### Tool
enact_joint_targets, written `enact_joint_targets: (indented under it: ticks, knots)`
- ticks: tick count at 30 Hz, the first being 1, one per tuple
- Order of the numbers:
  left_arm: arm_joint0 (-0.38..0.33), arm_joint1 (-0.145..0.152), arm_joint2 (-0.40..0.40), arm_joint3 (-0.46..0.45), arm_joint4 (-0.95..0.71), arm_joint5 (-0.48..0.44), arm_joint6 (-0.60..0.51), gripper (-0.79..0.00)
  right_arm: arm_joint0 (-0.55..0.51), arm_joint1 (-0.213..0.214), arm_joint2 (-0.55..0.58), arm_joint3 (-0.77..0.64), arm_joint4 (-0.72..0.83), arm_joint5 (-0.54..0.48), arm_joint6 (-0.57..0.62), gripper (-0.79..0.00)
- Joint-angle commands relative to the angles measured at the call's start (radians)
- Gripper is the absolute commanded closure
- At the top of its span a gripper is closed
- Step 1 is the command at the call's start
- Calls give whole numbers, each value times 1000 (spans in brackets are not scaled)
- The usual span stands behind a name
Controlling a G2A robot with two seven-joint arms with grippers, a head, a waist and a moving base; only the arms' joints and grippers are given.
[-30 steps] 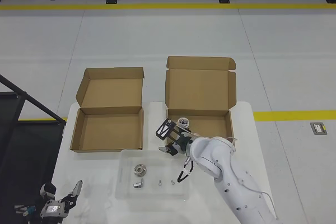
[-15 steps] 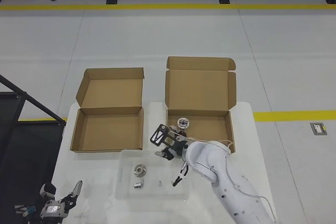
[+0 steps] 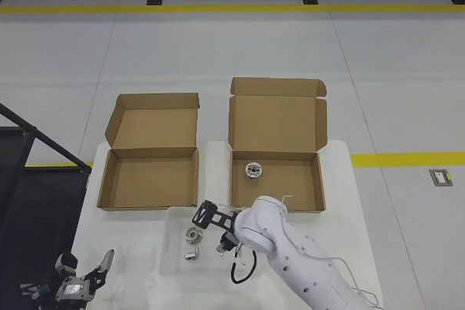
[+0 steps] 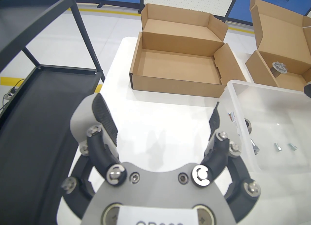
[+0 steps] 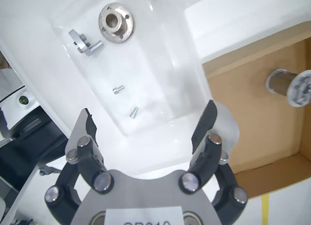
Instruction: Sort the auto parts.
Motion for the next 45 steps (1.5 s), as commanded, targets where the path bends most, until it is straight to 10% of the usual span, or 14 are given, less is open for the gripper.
enact_joint_targets:
  ticks: [1,17,26,35,37,38,45]
  knots:
    - [0,0,0,0,0,0,0,-785,6,-2,-2,16,7,14,15,-785]
    - [0,0,0,0,0,0,0,-785,-25,-2,-21,19,-72,79,-30,-785]
    - [0,0,0,0,0,0,0,-785,-64,-21,-66,15,-171,305,36,-782]
    - [0,0,0,0,0,0,0,-785,-91,-26,-57,-5,-184,316,4,-570]
    - [0,0,0,0,0,0,0,-785,-101,-27,-50,-19,-170,308,5,-585]
    - [0,0,0,0,0,0,0,-785,-104,-27,-47,-24,-169,307,7,-785]
    - [0,0,0,0,0,0,0,-785,-106,-27,-43,-30,-164,302,9,-785]
